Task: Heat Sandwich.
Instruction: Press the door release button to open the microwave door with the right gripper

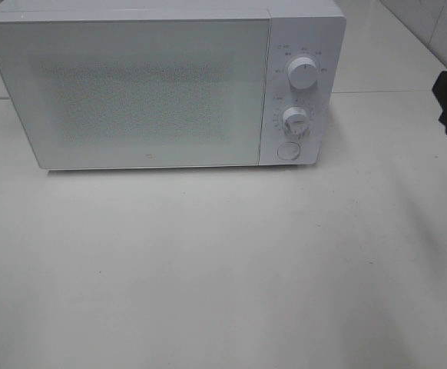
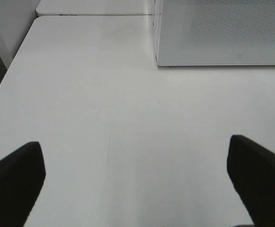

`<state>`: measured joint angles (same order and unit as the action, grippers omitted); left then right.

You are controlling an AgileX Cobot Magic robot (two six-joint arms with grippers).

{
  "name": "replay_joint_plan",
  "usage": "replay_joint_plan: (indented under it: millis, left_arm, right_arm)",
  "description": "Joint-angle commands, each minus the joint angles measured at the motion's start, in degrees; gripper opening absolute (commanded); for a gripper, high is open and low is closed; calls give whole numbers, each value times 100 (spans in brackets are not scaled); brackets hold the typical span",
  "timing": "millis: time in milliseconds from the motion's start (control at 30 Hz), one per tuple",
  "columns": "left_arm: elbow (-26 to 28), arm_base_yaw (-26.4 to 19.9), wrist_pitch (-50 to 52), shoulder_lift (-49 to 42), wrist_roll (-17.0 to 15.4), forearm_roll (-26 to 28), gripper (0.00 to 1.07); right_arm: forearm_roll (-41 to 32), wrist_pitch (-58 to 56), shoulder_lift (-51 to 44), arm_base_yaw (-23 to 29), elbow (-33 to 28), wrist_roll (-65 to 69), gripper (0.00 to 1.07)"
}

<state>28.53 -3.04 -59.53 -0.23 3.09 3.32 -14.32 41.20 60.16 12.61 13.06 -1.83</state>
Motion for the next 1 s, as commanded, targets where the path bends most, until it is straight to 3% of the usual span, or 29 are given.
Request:
replay_joint_plan:
  millis: [33,67,200,667,867,1000]
  left_arm:
    - [-23,-6,52,-120,-34,-6,101]
    - [-23,-6,52,-120,-34,-6,101]
    - [-23,-6,52,-120,-34,-6,101]
    - [-23,-6,52,-120,-34,-6,101]
    - [-23,-6,52,-120,-34,-6,101]
    - [-23,-6,52,-120,-34,-6,101]
  right_arm:
    - [-372,372,155,453,-34,-498,76]
    - [-372,372,155,453,-34,-498,76]
    - [-1203,968,733,1255,-34,-1134,76]
    - [-2876,2498,2384,3094,-17,-1192,76]
    - [-3570,2613,2934,3570,223,-1192,76]
    - [-3598,2601,3197,3678,350,-1192,76]
